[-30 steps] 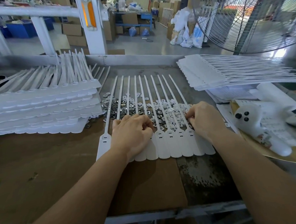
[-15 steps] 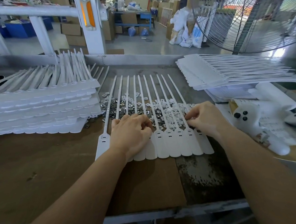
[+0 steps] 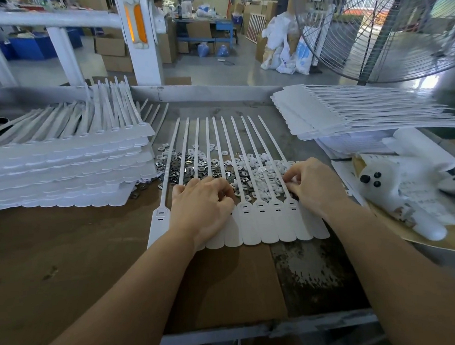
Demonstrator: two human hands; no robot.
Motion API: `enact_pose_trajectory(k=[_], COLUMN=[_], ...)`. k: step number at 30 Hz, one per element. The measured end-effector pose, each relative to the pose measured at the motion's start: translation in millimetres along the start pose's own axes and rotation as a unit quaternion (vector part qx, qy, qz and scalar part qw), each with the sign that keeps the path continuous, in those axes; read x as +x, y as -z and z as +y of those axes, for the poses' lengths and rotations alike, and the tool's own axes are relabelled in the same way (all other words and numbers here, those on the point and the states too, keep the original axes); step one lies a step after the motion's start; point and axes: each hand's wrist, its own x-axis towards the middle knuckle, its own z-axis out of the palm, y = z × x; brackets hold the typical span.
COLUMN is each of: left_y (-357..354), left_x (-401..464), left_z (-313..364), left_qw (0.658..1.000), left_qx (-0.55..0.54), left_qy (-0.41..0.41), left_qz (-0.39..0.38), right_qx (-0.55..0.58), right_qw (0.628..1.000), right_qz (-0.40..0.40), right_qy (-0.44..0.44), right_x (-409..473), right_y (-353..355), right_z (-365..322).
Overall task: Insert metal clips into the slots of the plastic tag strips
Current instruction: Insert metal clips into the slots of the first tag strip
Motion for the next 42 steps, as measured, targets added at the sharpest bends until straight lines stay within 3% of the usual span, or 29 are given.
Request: enact_pose_trajectory(k=[13,29,42], left_y=[-0.3,-1.4,-2.3], left_x=[0.6,1.9,0.7], left_z=[-0.5,-0.7,-0.8], left_qw=[1.000,1.000,1.000], left_qx=[-0.003,-0.002,0.001], left_qy=[-0.006,-0.007,-0.004], left_qz=[0.006,0.006,0.011], right_qx=[0.133,0.214,0.164], right_qw=[0.987,0.971,0.978], right_qz=[0.073,-0.035,-0.071], right_qy=[-0.055,-0.103,-0.107], right_x=[-6.0,-26.2,-31.0], right_y=[9.9,31.4,41.2], right_z=[4.1,14.3,6.1])
